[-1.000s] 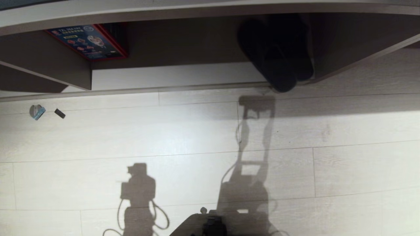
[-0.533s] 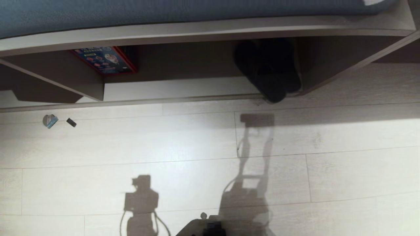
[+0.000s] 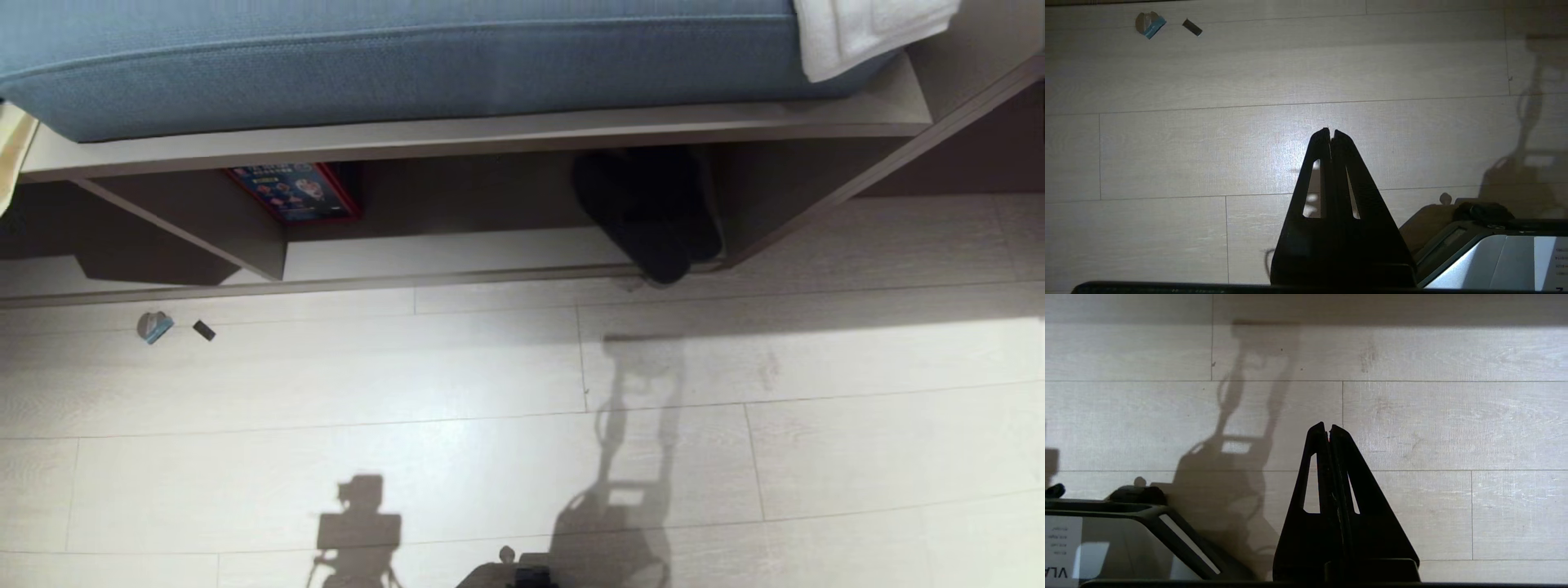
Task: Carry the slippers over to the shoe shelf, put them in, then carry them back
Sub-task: Pick up the slippers in the shoe cabinet
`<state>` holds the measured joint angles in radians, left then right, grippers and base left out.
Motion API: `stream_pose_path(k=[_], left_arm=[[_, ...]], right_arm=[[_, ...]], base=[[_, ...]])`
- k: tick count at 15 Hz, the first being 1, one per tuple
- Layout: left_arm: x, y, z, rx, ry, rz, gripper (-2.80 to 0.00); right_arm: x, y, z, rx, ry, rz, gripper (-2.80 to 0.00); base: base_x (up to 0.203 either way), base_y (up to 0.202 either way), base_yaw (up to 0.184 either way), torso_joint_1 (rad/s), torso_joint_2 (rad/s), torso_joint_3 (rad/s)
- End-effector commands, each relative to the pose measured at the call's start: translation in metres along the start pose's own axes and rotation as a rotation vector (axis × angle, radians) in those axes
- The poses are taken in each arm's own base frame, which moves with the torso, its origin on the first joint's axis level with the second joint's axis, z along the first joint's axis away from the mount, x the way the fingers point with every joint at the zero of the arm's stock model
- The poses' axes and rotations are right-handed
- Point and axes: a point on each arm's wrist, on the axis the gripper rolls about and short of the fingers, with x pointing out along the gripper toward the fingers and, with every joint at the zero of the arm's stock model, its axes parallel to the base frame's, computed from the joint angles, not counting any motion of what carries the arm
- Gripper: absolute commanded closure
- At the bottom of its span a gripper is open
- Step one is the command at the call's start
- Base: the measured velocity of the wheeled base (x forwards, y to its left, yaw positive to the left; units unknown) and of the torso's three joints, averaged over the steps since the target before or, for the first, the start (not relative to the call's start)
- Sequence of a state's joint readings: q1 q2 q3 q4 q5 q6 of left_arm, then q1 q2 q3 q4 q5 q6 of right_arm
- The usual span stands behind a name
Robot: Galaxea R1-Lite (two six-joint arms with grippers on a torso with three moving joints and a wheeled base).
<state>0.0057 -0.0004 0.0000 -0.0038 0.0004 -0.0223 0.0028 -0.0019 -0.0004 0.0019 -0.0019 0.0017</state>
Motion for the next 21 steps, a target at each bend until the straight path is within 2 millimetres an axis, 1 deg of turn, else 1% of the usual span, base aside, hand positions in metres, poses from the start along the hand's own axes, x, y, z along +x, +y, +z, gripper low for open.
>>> stream_pose_path(k=[1, 21], left_arm=[[0.0001, 0.0, 0.0001, -0.001, 0.001, 0.001, 0.0], [0.0, 0.0, 0.0001, -0.001, 0.0, 0.0, 0.0]], right_arm=[[0.0001, 0.0, 0.0001, 0.0, 0.001, 0.001, 0.0], [0.0001, 0.0, 0.0004, 0.0, 0.0, 0.001, 0.0]], base=[[0.0, 0.0, 0.0, 0.002, 0.0, 0.199], [0.0, 0.0, 0.0, 0.003, 0.0, 0.203]])
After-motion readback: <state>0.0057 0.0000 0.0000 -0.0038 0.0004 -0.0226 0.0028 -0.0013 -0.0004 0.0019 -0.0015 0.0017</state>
